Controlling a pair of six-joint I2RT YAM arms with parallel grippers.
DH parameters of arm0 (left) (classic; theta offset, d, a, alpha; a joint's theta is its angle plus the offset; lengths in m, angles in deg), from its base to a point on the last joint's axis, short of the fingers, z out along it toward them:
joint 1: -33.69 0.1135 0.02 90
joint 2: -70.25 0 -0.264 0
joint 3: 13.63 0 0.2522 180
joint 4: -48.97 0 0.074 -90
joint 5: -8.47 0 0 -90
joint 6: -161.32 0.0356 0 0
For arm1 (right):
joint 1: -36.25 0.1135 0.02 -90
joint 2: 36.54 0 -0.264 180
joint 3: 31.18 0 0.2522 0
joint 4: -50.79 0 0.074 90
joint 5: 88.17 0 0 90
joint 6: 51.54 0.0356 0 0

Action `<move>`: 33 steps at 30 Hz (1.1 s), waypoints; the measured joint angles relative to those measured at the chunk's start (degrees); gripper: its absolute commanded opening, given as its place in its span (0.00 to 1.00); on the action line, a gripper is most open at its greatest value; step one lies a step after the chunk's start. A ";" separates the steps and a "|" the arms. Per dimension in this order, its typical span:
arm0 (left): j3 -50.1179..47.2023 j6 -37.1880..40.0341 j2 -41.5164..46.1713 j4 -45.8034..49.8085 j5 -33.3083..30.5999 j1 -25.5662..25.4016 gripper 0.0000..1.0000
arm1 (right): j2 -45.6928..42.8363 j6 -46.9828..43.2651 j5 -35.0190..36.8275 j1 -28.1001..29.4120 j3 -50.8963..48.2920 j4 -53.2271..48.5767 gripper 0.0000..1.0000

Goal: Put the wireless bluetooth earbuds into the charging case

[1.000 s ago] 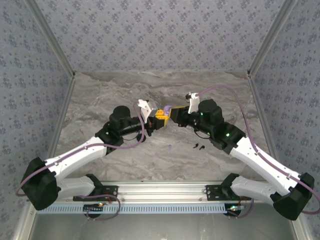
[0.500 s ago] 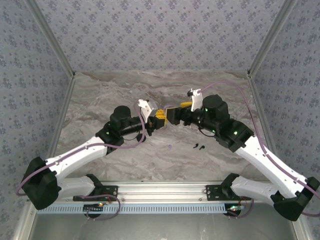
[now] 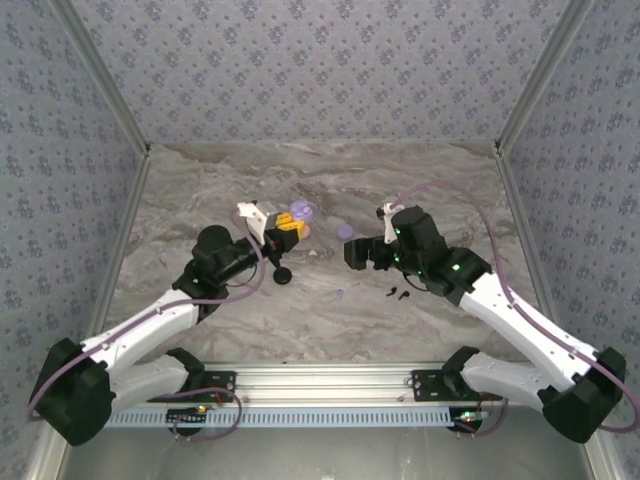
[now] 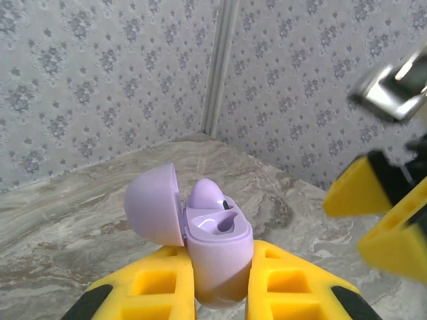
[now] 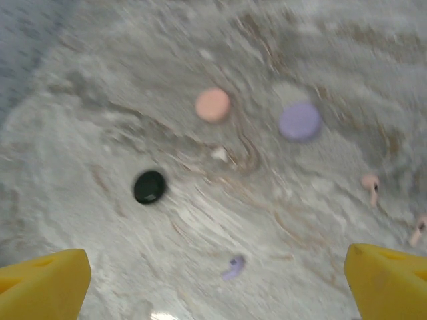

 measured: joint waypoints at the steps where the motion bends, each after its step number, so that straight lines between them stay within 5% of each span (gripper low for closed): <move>1: -0.15 0.02 0.81 0.04 -0.31 0.09 0.00 | 1.40 0.37 -0.02 0.00 -0.66 0.00 1.00; 14: -0.66 0.04 4.46 1.99 -2.05 0.31 0.00 | 23.65 2.64 -2.75 1.60 -4.39 3.43 0.66; 33: -0.74 0.04 4.70 3.08 -2.27 0.31 0.00 | 36.52 1.66 -4.37 5.57 1.60 6.34 0.42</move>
